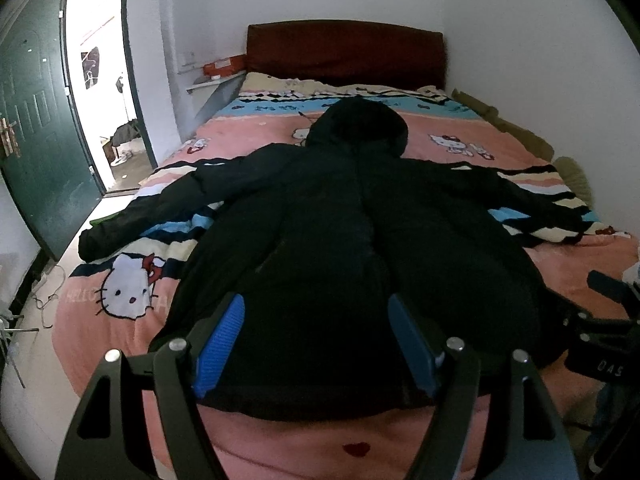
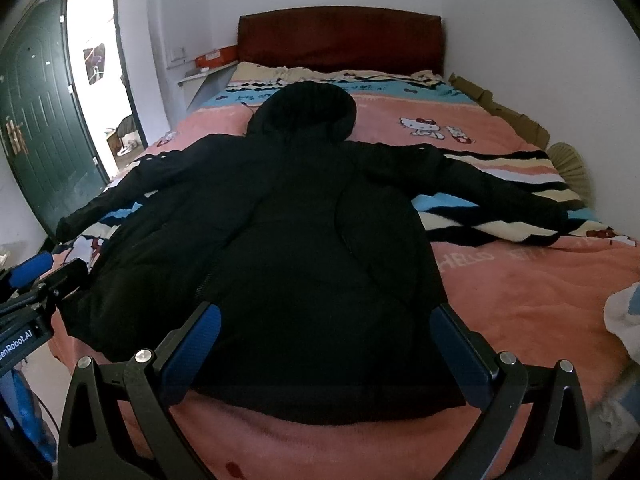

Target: Fold large clothes

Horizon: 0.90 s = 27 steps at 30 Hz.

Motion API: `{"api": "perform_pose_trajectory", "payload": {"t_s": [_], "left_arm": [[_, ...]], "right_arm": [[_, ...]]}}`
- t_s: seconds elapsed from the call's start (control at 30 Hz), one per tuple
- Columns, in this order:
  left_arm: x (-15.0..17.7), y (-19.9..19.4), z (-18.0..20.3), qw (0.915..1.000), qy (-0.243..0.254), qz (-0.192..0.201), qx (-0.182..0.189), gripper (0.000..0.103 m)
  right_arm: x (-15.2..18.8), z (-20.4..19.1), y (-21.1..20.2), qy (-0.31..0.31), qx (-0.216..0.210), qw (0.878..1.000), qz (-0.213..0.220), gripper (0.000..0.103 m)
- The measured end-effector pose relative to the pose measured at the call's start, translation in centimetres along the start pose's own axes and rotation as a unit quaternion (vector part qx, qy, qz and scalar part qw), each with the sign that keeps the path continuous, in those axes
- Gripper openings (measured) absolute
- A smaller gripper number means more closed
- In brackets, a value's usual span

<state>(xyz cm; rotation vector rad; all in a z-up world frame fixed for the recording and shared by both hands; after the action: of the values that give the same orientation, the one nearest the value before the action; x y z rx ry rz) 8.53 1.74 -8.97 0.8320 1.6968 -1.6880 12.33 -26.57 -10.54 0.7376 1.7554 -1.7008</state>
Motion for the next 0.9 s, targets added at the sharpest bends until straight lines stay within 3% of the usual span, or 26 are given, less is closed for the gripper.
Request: {"api": "perform_pose_trajectory", "payload": {"t_s": [0.9], "left_arm": [[0.0, 1.8, 0.4, 0.9994, 0.012, -0.034, 0.000, 0.073]], "right_arm": [[-0.6, -0.7, 1.6, -0.005, -0.019, 1.000, -0.009, 0.103]]}}
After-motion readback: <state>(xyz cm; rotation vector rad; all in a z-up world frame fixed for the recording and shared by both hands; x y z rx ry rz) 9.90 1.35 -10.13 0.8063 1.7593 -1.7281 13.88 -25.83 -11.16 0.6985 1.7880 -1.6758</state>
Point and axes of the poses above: each gripper's, at about its wrist camera, not at the fingertips, and y roughly the way its jaws point, z to its right, x to its underside, the point moved 7 cm from there along y, roughly the way its jaws point, and after that the axes turned 4 degrees about z, right-handed, at the moved point
